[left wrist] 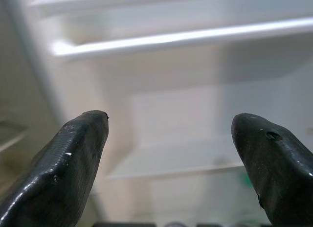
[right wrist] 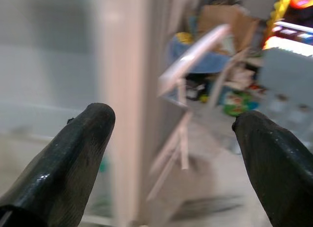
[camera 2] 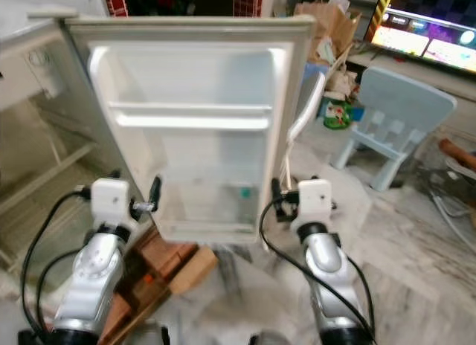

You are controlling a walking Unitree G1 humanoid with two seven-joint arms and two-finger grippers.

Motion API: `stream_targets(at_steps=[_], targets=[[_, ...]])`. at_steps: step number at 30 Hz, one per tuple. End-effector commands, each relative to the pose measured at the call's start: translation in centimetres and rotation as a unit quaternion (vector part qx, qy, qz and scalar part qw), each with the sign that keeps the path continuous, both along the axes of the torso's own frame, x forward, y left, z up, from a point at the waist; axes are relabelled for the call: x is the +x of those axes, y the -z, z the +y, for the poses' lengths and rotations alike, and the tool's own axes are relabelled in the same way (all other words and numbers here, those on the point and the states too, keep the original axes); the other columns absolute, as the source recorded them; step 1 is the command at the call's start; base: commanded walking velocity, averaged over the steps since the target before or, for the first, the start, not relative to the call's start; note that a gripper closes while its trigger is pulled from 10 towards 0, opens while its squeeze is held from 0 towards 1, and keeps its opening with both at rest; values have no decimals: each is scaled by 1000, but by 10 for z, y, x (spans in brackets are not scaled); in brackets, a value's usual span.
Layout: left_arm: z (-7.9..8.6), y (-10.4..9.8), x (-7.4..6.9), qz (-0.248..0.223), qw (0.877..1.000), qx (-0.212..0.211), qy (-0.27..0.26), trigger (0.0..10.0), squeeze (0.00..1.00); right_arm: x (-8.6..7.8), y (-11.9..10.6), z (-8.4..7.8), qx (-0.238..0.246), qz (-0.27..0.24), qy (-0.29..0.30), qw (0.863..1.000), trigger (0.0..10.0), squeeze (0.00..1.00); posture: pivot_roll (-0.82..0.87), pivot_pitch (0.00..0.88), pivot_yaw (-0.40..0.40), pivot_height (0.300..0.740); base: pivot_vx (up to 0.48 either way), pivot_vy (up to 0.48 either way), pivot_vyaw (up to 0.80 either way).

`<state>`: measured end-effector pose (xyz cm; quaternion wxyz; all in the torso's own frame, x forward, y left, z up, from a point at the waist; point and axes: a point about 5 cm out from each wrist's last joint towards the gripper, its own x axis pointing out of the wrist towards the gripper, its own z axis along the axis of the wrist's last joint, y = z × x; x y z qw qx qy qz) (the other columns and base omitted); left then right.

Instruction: Restocking fridge

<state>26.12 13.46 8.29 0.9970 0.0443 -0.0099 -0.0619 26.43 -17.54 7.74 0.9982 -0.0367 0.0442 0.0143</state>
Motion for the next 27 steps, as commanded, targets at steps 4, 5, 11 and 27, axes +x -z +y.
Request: stream_targets(at_steps=[4, 5, 11, 27], targets=[[9, -2, 1, -4, 1000, 13, -13, 10000, 0, 2, -4, 6, 9, -9, -7, 1000, 10000, 0, 59, 0, -7, 740, 0, -480, 0], [9, -2, 1, -4, 1000, 13, -13, 10000, 0, 2, -4, 6, 9, -9, -7, 1000, 10000, 0, 59, 0, -7, 740, 0, -480, 0], [9, -2, 1, -4, 1000, 13, -13, 10000, 0, 2, -4, 6, 9, -9, -7, 1000, 10000, 0, 59, 0, -7, 740, 0, -480, 0], [28, 3, 7, 3, 997, 21, -78, 10000, 0, 28, -34, 23, 48, -73, -41, 995, 10000, 0, 72, 0, -2, 740, 163, -343, 0]])
